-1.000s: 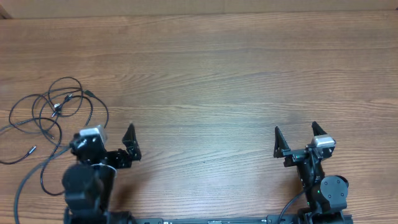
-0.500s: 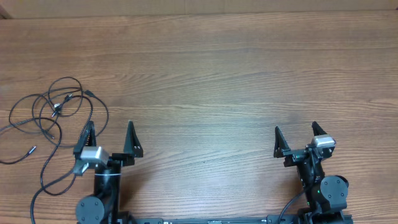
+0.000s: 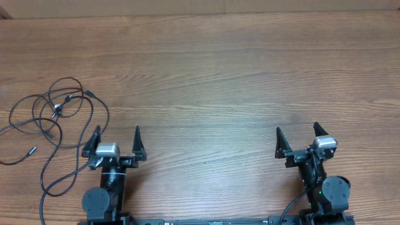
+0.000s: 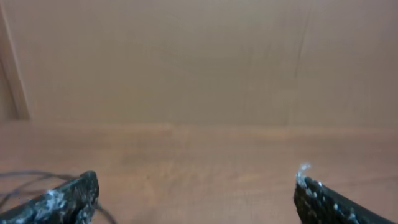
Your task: Untangle cables
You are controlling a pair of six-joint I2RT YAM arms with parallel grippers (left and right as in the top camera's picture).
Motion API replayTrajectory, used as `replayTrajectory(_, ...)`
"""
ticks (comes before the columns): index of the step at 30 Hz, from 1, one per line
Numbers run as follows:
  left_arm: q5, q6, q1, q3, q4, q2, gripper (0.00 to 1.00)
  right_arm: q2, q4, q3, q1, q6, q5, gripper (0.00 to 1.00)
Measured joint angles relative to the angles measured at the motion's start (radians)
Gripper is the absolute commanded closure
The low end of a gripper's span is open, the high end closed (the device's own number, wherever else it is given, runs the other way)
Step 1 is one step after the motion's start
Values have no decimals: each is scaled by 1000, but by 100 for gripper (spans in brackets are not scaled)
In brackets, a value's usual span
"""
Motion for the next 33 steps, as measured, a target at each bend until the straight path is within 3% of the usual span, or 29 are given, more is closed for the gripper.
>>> replayTrajectory(5,-1,14,0,0,-142,-1,0,0,0,0,0,1,0,0)
replayTrajectory(33,-3,24,0,0,-142,-1,0,0,0,0,0,0,0,0)
